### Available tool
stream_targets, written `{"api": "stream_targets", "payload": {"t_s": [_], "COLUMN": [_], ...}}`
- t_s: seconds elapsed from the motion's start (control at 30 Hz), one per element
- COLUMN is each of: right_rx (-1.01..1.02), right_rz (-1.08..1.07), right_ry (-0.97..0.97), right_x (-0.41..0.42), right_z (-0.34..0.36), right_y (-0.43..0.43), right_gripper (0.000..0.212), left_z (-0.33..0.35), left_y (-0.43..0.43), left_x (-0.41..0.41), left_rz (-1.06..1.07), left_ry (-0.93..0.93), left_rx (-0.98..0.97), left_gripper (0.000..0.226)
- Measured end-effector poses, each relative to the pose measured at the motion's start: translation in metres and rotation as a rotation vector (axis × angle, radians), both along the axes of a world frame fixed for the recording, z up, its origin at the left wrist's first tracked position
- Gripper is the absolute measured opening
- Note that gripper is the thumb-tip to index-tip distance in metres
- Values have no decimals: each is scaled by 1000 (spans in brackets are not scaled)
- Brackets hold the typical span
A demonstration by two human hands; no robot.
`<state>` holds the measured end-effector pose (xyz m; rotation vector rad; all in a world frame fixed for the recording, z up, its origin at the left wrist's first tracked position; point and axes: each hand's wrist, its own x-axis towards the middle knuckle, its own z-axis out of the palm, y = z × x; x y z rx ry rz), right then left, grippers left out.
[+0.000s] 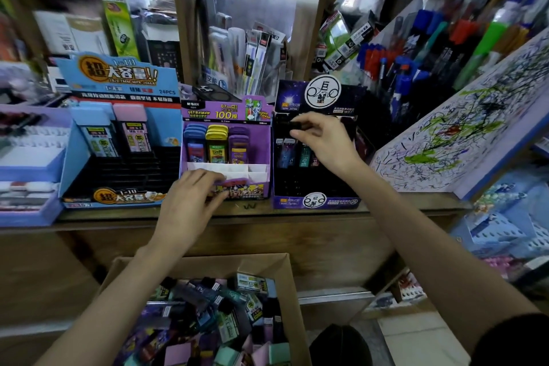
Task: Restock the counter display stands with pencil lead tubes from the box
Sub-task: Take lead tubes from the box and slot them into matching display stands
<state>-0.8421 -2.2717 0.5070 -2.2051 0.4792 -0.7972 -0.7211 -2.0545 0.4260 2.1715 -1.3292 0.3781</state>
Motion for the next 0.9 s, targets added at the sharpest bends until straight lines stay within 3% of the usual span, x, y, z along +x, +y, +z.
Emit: {"api": "stream_targets", "payload": {"t_s": [0.33,0.57,0.73,0.9], "right_rx": [20,-352,-383,-327], "right_rz": [-34,-118,-95,23], "right_ry": [14,50,113,158], "right_x": [10,15,2,-34], "right_z": [-14,-19,-13,-25], "right_y": [2,9,18,48], "right_gripper": [19,21,34,21], "left_z": [-1,-3,11,10], "left_y": [-5,-4,5,35], "left_x": [0,1,-7,-25], "left_rz": [89,76,-13,-225], "left_ry": [-44,-54,-29,14], "left_rx": [-17,-8,-44,0], "left_gripper": [15,18,28,26]}}
